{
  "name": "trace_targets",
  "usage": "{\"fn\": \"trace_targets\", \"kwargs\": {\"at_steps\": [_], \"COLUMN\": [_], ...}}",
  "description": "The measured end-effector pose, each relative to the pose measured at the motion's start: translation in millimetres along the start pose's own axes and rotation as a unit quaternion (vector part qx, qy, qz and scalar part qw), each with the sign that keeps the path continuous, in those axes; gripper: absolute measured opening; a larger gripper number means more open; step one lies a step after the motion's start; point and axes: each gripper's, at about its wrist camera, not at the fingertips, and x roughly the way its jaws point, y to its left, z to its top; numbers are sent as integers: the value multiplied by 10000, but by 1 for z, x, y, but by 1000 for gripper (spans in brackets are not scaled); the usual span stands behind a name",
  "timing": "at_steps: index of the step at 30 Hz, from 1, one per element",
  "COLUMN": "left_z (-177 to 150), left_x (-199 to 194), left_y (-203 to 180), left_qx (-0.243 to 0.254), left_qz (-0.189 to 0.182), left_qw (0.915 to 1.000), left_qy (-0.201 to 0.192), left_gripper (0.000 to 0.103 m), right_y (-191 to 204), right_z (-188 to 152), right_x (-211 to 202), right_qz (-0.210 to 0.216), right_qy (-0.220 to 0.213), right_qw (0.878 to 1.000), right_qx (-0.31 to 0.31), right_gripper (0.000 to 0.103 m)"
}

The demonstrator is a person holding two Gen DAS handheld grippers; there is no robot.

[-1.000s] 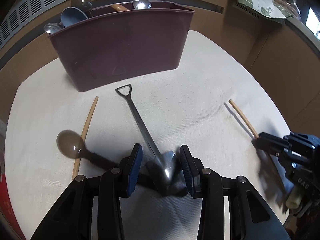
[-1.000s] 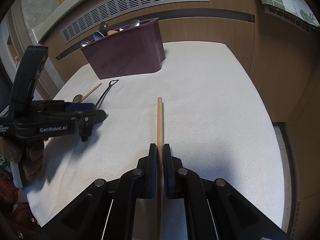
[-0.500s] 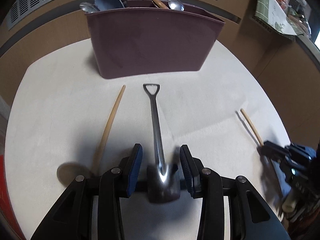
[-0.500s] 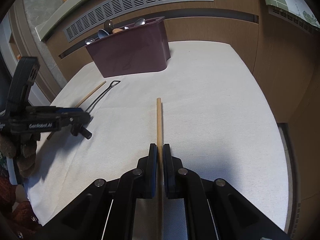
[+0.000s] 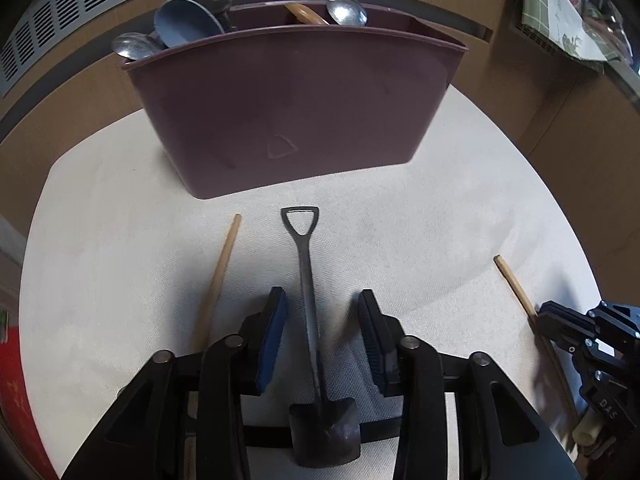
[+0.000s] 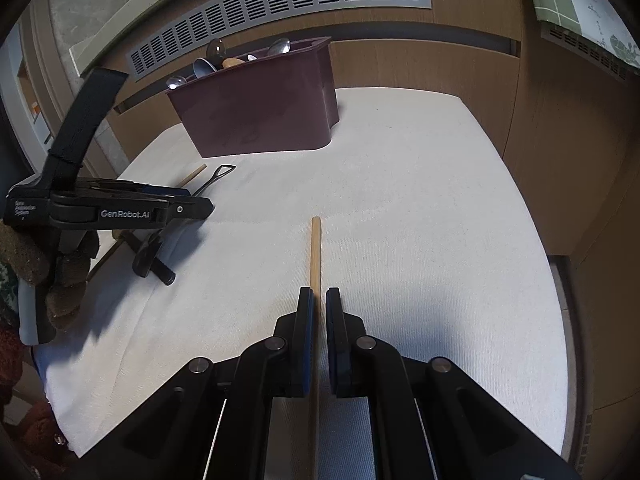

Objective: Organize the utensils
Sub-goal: 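Grasp the metal shovel-shaped utensil by its handle with the left gripper while the right gripper holds the chopstick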

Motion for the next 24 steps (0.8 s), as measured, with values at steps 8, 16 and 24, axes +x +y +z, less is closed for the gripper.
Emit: {"fn": "trace_targets", "kwargs": {"at_steps": [8, 16, 24], "left_z": [-11, -18, -24], "left_x": [-23, -49, -27], "left_y": [19, 21, 27], "left_qx": [-517, -512, -638], "left_qz": [-491, -649, -793], "left_qw": [9969, 9945, 9943], "left_qy": [-341, -641, -326], "left_gripper": [5, 5, 10], "right_y": [12, 20, 17], "right_z": [20, 33, 16], "right_x": [21, 32, -2], "right_qz": [-160, -463, -197], "right_qy": [252, 312, 12], "right_qw": [9988, 9966, 9991], "right_qx": [-380, -602, -372], "right_gripper": [22, 10, 5]}}
